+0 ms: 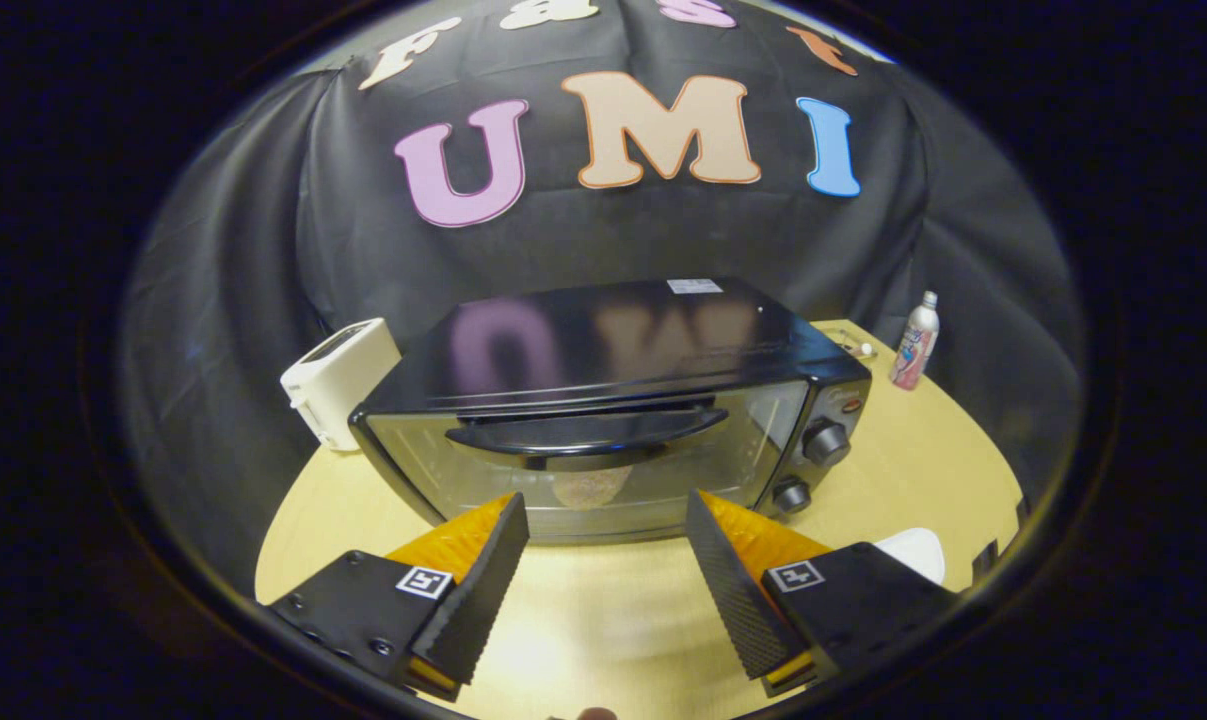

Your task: Open the toaster oven, put the food inside, and close the toaster oven door.

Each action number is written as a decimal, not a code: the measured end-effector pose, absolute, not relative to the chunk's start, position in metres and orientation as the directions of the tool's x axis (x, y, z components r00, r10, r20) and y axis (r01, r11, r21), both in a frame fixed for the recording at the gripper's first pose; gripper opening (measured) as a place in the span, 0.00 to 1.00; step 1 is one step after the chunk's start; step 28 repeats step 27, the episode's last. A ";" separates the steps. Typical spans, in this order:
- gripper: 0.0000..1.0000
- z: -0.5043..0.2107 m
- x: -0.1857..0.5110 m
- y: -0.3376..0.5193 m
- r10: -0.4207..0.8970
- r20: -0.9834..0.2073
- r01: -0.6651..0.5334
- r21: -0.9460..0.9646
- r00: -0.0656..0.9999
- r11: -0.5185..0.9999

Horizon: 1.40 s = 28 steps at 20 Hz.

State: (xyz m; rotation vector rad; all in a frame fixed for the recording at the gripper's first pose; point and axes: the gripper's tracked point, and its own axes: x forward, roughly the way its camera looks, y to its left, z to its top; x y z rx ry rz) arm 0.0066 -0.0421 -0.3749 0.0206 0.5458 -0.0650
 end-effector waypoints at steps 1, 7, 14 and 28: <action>0.98 -0.371 0.004 -0.044 -0.058 -0.516 0.068 0.000 0.855 0.998; 0.98 -0.302 0.000 -0.056 -0.056 -0.405 0.060 -0.003 0.912 0.998; 0.98 -0.172 -0.001 -0.052 -0.020 -0.187 0.015 -0.026 0.982 1.000; 0.98 -0.036 -0.004 -0.048 0.002 -0.026 -0.003 -0.045 1.000 0.999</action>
